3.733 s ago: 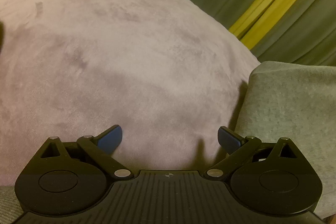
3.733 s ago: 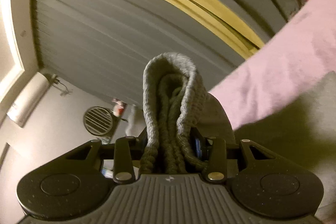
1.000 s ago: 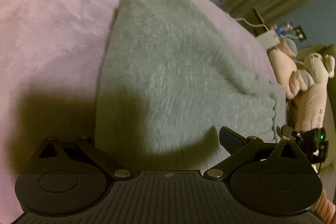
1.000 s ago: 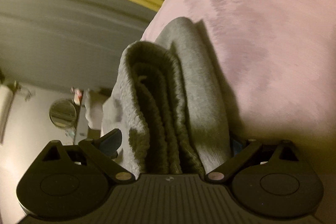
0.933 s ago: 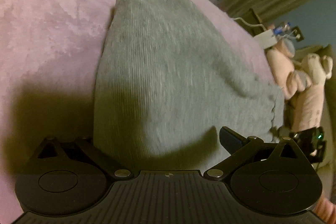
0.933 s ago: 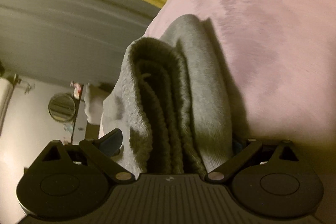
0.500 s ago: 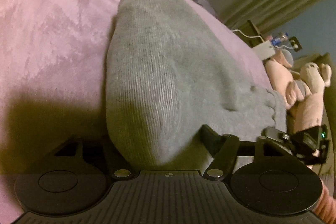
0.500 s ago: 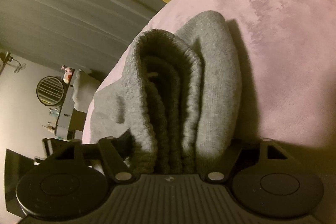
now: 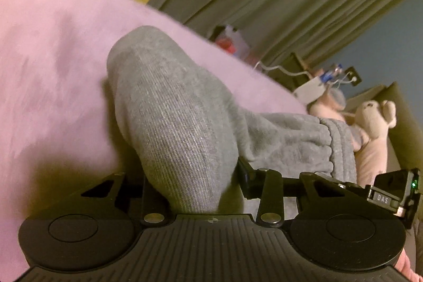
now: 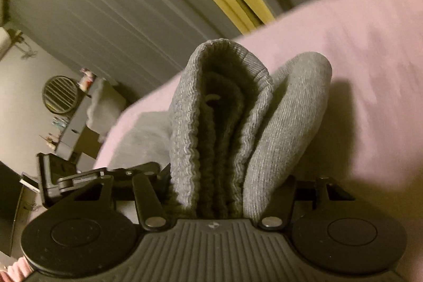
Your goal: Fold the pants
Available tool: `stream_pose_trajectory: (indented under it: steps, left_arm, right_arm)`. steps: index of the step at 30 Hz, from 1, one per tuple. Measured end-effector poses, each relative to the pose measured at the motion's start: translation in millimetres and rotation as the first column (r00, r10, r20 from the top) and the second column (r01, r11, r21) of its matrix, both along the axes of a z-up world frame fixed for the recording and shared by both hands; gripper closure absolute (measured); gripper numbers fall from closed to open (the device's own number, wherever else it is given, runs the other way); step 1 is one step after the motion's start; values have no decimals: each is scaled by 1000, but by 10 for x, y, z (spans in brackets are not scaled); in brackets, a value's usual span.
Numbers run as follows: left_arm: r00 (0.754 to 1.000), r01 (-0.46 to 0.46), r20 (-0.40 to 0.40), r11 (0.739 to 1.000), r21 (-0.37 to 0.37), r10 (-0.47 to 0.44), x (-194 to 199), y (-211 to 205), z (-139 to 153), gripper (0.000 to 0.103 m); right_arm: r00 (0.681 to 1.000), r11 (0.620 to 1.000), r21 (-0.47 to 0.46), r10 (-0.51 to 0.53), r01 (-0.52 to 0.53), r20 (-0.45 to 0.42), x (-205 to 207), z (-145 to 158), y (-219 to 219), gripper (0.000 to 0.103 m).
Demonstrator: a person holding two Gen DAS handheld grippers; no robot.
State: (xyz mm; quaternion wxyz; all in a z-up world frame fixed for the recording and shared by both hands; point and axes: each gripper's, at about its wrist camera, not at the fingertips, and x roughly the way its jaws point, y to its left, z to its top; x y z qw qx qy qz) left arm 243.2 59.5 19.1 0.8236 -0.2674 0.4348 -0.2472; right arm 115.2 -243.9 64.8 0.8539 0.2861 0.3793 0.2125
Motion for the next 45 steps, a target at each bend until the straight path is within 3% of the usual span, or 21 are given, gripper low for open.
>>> stream_pose_trajectory:
  steps: [3, 4, 5, 6, 7, 9, 14, 17, 18, 22, 26, 28, 33, 34, 36, 39, 41, 43, 45]
  left_arm:
    - [998, -29, 63, 999, 42, 26, 105, -59, 153, 57]
    - [997, -61, 58, 995, 83, 56, 157, -89, 178, 44]
    - [994, -103, 50, 985, 141, 97, 179, -86, 201, 38]
    - [990, -140, 45, 969, 205, 134, 202, -98, 204, 31]
    - [989, -151, 36, 955, 256, 146, 203, -97, 186, 28]
    - [990, -143, 41, 933, 331, 137, 95, -79, 135, 22]
    - [992, -109, 105, 900, 422, 71, -463, -102, -32, 11]
    - [996, -85, 71, 847, 525, 56, -595, -209, -212, 7]
    - [994, -104, 72, 836, 539, 77, -622, -230, -245, 6]
    - [986, -164, 98, 854, 494, 133, -894, -149, -110, 6]
    - [979, -198, 153, 816, 543, 136, -1178, -221, -28, 6]
    - [981, -186, 145, 799, 571, 125, -1308, -268, -49, 3]
    - [988, -151, 90, 816, 558, 122, -1582, -402, -194, 2]
    - [992, -130, 82, 811, 570, 101, -1621, -450, -222, 2]
    - [996, -88, 60, 783, 615, 65, -1635, -532, -254, 2]
    - [995, -94, 39, 731, 676, 92, -1648, -582, -293, 2]
    - [992, -115, 45, 736, 667, 114, -1686, -547, -278, 2]
    - [987, -149, 46, 760, 633, 156, -1719, -460, -230, 2]
    - [977, -200, 60, 776, 599, 205, -1751, -354, -177, 1]
  right_arm:
    - [998, 999, -24, -28, 29, 50, 91, 164, -72, 43]
    - [998, 998, -38, -51, 53, 44, 140, 192, -117, 37]
    - [995, 993, -69, -93, 94, 23, 198, 211, -182, 19]
    - [989, 982, -122, -145, 143, -10, 249, 222, -244, 8]
    - [977, 961, -193, -208, 198, -35, 271, 236, -306, 4]
    - [964, 922, -304, -263, 240, -35, 249, 248, -341, 4]
    - [977, 897, -415, -198, 149, -77, -8, -7, -173, 4]
    - [976, 882, -439, -212, 173, -41, -132, -186, -163, 4]
    - [974, 881, -437, -223, 183, -40, -127, -189, -108, 4]
    - [958, 834, -493, -287, 249, -2, -282, -65, -1, 4]
    - [967, 799, -570, -253, 194, -26, -525, -127, 209, 4]
    - [972, 758, -639, -227, 133, -67, -677, -266, 381, 4]
    - [943, 588, -809, -264, -8, -202, -752, -436, 849, 4]
    - [948, 594, -804, -258, 6, -184, -817, -422, 901, 4]
    - [966, 652, -758, -212, 25, -151, -965, -403, 971, 4]
    - [968, 737, -675, -195, 40, -155, -1120, -418, 1021, 4]
    - [968, 814, -580, -168, 30, -185, -1176, -478, 1044, 4]
    - [969, 822, -569, -155, 19, -192, -1183, -518, 1093, 4]
    - [975, 780, -626, -151, 16, -164, -1216, -492, 1202, 4]
